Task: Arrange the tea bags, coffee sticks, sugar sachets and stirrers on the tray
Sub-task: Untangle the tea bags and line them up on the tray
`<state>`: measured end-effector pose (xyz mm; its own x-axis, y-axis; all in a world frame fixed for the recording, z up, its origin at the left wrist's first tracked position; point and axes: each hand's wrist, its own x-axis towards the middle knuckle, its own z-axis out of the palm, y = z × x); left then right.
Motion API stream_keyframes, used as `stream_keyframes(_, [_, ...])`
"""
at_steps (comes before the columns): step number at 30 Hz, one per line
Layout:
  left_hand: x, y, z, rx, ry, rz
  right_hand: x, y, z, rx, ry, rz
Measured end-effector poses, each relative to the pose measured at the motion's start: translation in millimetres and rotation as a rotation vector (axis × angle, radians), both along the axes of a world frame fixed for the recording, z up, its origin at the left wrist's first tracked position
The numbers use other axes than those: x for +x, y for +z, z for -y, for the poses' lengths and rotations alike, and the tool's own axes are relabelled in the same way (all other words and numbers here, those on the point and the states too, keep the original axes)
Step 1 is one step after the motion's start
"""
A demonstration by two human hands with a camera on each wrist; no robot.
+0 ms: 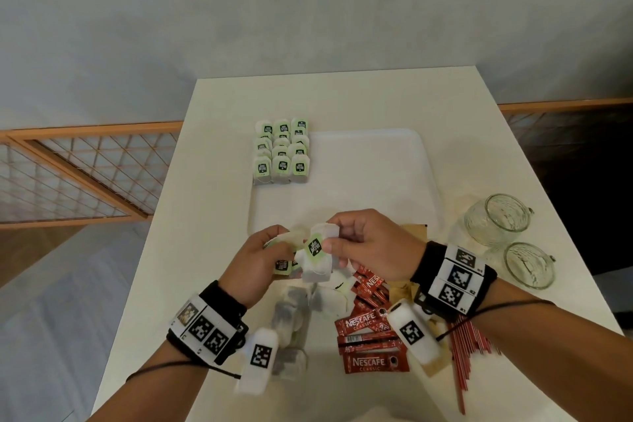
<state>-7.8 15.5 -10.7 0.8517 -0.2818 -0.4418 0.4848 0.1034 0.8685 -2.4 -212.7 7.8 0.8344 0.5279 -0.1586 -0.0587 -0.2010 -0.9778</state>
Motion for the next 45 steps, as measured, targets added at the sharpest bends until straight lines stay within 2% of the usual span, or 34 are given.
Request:
stream_keyframes(4, [2.6,2.1,6.1,-0.081,-0.004,-0.111,6.5,-2.7,-6.4,0.024,-0.060,-0.023])
stream_keyframes(6, [4.7,3.6,5.7,-0.188,-0.039,-0.191,8.4,-4.8,-8.6,-0.019,-0.093,0.001])
stream_keyframes(8, [4.7,5.7,4.0,-0.260,-0.111,-0.178,9.5,-6.2,-9.9,-0.057,-0.113,0.033])
stream_keyframes(16, [2.4,-0.5,2.7,-0.121,-0.123,-0.051,8.1,-8.7,-15.1,-0.132,-0.167,0.064])
stream_keyframes(22, [5.1,-4.5,0.5,-0.029,-0.078,0.020,7.6,-6.7,-14.9,-0.088,-0.192,-0.095])
stream_keyframes(27, [8.8,-6.6,-2.3,0.029,-0.084,0.107,8.1,-8.9,-12.4,-0.223,-0.087,0.017])
stream_keyframes(38, [16.0,-12.4,-20.2,0.055,0.066,0.066,23.9,-18.6,-1.6,-0.227,-0.196,-0.006])
stream_keyframes(45, [19.1,-15.3,-33.6,0.052,0.113,0.035,65.6,-17.2,-11.6,-0.243,-0.276,0.049])
